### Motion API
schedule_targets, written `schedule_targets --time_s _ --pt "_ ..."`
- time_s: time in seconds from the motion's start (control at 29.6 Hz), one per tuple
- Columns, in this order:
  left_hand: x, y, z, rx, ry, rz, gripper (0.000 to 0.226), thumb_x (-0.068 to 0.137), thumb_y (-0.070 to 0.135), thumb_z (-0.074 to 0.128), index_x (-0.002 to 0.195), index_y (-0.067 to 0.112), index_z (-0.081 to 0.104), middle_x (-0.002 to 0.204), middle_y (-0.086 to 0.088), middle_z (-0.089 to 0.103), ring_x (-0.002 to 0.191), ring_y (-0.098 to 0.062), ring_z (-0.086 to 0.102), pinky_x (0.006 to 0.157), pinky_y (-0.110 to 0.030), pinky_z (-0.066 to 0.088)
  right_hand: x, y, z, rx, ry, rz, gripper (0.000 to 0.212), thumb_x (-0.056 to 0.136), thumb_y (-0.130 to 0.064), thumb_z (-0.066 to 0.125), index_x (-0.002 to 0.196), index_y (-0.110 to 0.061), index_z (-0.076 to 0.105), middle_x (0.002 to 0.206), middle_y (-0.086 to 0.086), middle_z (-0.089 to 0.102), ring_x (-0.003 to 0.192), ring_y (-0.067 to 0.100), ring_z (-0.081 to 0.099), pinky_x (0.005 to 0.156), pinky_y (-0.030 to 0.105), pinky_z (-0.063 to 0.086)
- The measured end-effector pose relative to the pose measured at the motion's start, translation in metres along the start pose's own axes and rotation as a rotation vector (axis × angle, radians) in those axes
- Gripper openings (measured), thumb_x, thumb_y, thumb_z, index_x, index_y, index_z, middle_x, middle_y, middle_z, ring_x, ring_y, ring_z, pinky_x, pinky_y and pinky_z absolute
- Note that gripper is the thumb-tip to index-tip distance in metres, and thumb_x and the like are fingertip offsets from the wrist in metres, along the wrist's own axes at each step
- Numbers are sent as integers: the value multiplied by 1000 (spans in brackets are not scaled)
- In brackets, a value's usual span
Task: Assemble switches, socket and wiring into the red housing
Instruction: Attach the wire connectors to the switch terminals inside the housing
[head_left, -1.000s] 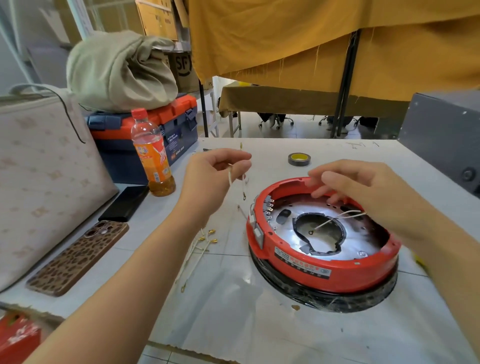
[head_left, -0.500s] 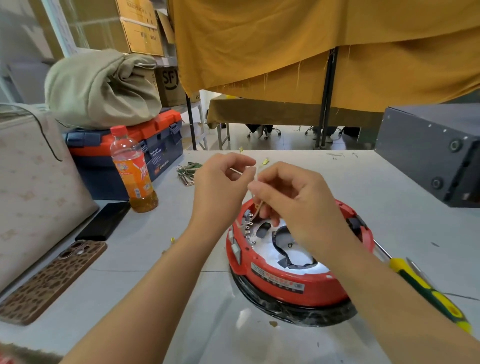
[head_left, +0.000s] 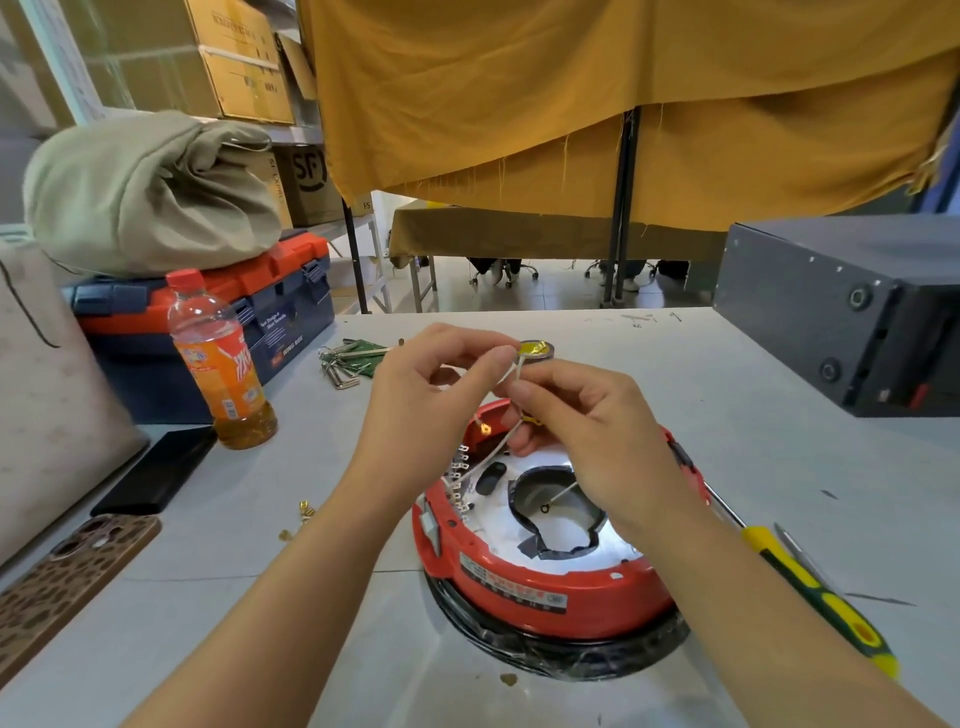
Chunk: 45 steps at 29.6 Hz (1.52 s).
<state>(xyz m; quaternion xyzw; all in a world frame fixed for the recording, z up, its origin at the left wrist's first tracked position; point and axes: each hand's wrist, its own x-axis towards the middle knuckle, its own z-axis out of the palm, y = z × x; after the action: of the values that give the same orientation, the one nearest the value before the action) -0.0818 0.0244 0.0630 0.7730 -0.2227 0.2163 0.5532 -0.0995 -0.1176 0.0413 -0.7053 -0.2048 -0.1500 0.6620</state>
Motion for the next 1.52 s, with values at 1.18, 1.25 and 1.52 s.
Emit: schedule_targets --time_s 1.18,1.25,1.52 --pt "11 -7 81 375 -603 54 8 80 13 71 72 16 69 60 12 59 52 5 51 52 -6 36 -9 64 -90 -169 244 607 41 95 -28 49 135 -20 45 125 0 58 105 16 58 79 27 43" --pt "11 -12 86 423 -616 64 10 79 13 71 71 17 69 65 10 62 56 7 52 54 -5 37 -9 65 -89 -189 290 591 29 95 -25 47 122 -19 56 118 2 63 103 18 60 83 30 45" --pt "7 -24 95 474 -623 67 8 78 15 73 71 15 69 67 10 61 60 7 53 58 -6 39 -11 63 -80 -219 361 540 28 96 -12 42 106 -13 68 100 8 69 97 27 64 93 46 49"
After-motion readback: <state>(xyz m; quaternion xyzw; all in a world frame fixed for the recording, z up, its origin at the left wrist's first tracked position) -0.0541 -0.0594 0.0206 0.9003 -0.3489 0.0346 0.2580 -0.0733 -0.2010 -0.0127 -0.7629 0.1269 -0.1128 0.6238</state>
